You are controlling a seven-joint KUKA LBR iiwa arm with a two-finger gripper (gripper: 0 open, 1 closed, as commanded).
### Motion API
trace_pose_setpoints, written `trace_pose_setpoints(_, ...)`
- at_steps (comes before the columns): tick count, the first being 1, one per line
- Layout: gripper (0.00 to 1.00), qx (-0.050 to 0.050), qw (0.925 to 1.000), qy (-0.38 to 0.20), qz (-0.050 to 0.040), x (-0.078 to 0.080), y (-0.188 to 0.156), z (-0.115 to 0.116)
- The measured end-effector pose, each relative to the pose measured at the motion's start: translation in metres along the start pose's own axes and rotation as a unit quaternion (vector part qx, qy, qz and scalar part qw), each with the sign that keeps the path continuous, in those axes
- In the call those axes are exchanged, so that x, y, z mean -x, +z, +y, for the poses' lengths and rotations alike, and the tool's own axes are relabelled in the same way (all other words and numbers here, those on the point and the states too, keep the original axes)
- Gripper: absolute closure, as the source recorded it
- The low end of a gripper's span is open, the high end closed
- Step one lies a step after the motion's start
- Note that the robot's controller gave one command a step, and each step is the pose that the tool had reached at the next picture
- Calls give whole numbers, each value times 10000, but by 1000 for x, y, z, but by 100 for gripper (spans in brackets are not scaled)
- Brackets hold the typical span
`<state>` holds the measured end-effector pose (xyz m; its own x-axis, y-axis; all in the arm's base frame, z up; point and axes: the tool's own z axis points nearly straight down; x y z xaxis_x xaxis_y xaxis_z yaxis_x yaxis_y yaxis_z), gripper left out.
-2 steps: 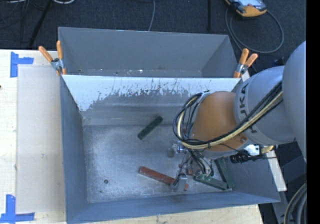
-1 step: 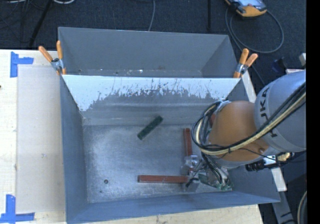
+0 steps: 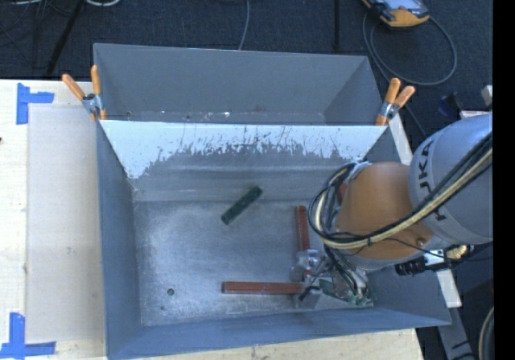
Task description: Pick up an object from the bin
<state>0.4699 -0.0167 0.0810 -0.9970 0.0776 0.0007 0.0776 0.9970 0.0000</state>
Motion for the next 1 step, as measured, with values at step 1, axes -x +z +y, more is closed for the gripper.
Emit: trace_pose_setpoints(1,100,-1,10000,-4,17,0,-2,0)
